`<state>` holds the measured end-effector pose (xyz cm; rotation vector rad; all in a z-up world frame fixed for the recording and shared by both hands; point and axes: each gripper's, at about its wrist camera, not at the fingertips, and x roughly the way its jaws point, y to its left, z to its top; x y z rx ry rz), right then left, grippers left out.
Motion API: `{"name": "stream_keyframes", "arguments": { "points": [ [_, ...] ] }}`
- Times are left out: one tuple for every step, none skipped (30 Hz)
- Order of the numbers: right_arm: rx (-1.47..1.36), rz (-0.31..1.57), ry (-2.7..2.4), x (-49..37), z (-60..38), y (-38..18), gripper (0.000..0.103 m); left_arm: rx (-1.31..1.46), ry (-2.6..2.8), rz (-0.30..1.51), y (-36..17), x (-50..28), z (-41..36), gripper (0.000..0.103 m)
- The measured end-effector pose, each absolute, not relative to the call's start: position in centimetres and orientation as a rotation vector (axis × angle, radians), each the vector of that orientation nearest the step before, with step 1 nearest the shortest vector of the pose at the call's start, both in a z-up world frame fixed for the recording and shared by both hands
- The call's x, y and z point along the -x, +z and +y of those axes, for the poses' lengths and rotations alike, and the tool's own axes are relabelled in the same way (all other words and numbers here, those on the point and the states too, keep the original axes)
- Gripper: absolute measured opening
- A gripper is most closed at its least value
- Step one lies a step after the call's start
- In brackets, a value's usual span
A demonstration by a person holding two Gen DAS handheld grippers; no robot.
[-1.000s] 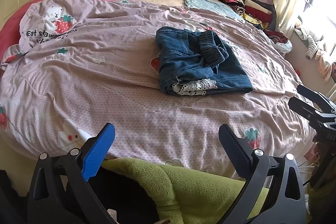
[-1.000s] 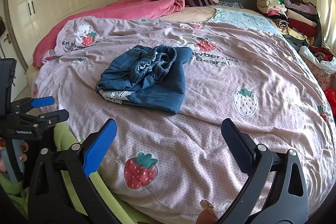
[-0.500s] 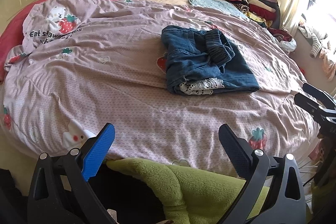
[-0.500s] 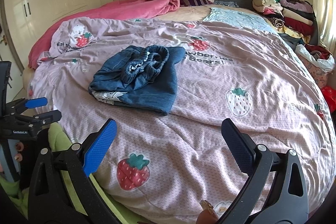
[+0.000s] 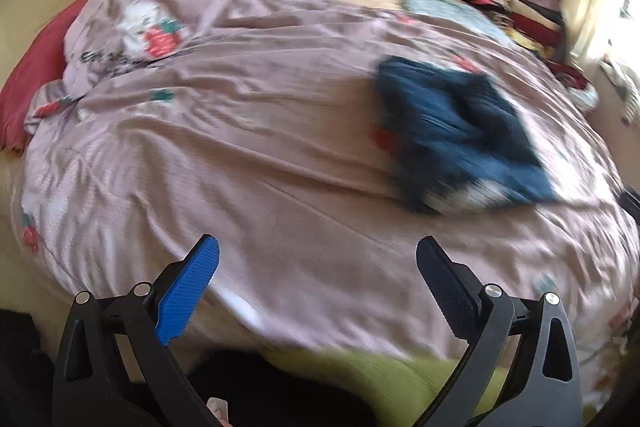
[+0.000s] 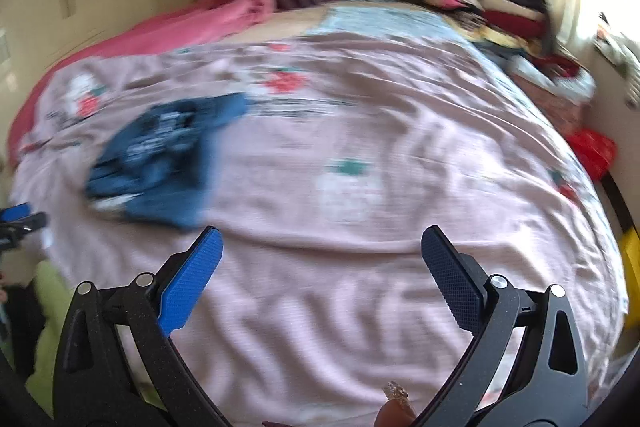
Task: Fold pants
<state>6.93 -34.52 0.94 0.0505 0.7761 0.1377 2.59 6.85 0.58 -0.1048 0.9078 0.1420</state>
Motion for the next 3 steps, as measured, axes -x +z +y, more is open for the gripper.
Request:
{"name": "stream_keyframes", "arguments": {
  "points": [
    [-0.073,0.789,0.083,-7.9,-36.9,0.5,0.094,0.106,0.171,0.91,0.4,-3.8,8.2,0.099],
    [-0.081,0.794,0.038,-8.7,-38.5,0.1,0.094,0.101,0.197,0.916,0.2,-5.1,9.6,0.099],
    [-0.087,0.801,-0.002,-9.7,-40.6,-0.3,0.094,0.087,0.244,0.926,-0.2,-7.0,11.6,0.099]
  ]
}}
